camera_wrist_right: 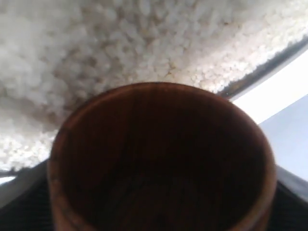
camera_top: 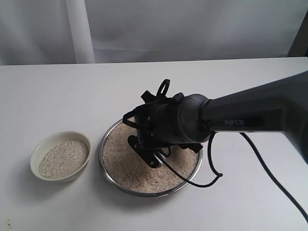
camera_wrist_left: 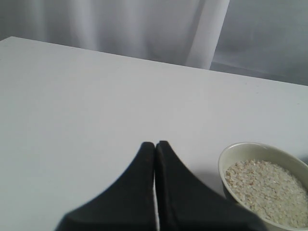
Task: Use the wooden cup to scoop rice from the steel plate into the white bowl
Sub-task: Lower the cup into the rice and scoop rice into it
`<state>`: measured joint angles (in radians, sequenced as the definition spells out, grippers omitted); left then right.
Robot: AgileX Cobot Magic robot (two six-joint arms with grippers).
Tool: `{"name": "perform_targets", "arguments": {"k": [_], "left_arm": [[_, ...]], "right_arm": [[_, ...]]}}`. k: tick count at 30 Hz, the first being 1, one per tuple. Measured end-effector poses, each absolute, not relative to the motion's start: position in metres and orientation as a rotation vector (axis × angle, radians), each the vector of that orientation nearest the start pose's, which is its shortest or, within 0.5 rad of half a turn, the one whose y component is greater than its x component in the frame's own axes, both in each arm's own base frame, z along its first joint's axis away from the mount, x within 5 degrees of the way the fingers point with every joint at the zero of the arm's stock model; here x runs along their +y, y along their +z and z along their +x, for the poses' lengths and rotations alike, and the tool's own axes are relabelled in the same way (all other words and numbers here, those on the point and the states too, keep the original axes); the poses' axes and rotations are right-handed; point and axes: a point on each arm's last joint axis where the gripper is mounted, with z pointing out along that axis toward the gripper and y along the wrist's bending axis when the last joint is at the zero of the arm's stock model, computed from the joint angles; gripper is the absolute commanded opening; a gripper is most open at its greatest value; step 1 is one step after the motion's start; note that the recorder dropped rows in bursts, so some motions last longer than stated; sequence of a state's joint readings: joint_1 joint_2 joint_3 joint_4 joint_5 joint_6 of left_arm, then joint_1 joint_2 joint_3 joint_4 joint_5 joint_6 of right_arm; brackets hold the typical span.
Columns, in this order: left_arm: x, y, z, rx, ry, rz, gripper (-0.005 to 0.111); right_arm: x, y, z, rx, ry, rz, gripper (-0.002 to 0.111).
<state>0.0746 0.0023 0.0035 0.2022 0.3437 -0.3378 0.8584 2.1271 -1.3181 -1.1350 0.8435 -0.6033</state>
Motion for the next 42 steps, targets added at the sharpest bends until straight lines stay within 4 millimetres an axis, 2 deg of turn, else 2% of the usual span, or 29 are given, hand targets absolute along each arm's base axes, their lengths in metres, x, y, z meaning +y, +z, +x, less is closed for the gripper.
{"name": "perform_targets", "arguments": {"k": [11, 25, 42], "left_arm": [[0.010, 0.182, 0.053, 1.809, 0.011, -0.249, 0.000], [0.010, 0.182, 0.053, 1.809, 0.011, -0.249, 0.000], [0.010, 0.182, 0.053, 1.809, 0.011, -0.249, 0.000]], "right_arm": [[0.273, 0.121, 0.309, 1.209, -1.173, -2.586, 0.000], [0.276, 0.120, 0.304, 1.189, -1.166, -2.618, 0.000], [0.287, 0.122, 0.298, 1.235, -1.066, -2.633, 0.000]]}}
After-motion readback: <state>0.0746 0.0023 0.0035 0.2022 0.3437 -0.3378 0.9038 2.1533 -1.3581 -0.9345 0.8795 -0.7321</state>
